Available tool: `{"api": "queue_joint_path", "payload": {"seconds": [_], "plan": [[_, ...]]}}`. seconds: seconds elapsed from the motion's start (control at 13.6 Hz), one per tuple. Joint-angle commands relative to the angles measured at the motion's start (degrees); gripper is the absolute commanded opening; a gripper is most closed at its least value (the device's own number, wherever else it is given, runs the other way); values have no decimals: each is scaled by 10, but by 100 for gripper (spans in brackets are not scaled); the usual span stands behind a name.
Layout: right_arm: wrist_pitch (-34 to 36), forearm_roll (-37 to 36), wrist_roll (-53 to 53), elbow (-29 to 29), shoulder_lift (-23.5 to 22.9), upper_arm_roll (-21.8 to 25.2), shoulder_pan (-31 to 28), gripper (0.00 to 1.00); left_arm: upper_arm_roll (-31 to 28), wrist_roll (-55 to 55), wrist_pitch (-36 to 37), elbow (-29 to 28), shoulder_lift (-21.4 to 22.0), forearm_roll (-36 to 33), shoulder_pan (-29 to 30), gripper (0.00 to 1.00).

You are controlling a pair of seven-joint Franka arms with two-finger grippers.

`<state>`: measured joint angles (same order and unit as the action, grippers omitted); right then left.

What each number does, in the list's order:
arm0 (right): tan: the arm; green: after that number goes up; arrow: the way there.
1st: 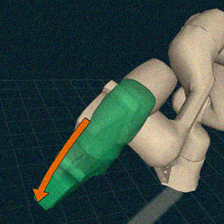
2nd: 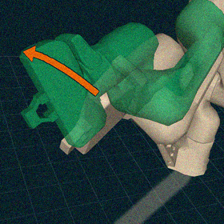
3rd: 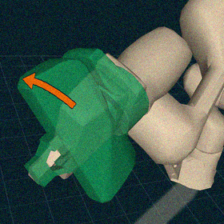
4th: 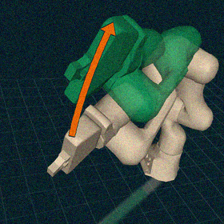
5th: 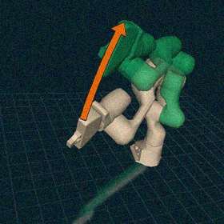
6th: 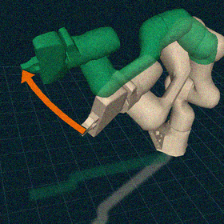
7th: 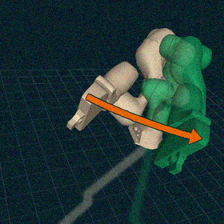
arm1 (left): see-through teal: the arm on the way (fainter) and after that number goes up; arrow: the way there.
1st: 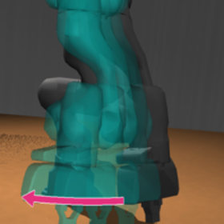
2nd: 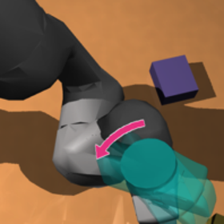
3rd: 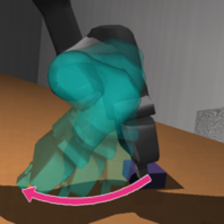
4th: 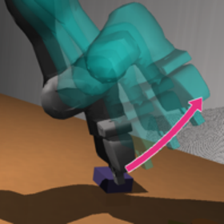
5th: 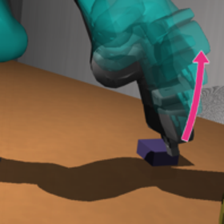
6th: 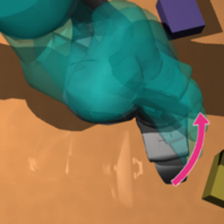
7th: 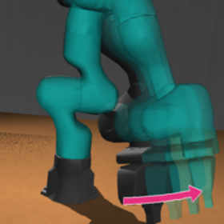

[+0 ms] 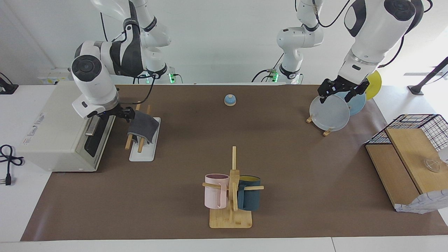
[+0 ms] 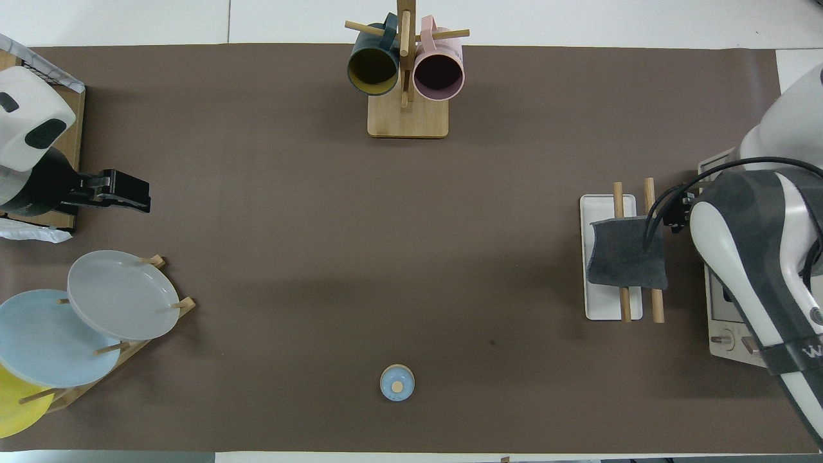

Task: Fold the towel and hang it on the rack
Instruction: 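Open the right gripper and withdraw it from the towel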

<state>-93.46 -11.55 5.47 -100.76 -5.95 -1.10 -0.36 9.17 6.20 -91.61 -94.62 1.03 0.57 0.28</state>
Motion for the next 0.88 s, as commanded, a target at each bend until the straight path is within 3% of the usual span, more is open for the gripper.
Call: {"api": "queue_joint_path", "payload": {"seconds": [0.0,0.37,0.81], "plan": [[47,0,-6,69,-9,-8,-2,100,-16,-5,-13,2,6,14,-11,100],[125,68,-11,101,65,-17,-2,100,-15,-10,-14,-1,8,13,-10,100],[96,62,-15,110,58,-17,-3,100,-15,-8,-19,-6,11,13,-3,100]]}}
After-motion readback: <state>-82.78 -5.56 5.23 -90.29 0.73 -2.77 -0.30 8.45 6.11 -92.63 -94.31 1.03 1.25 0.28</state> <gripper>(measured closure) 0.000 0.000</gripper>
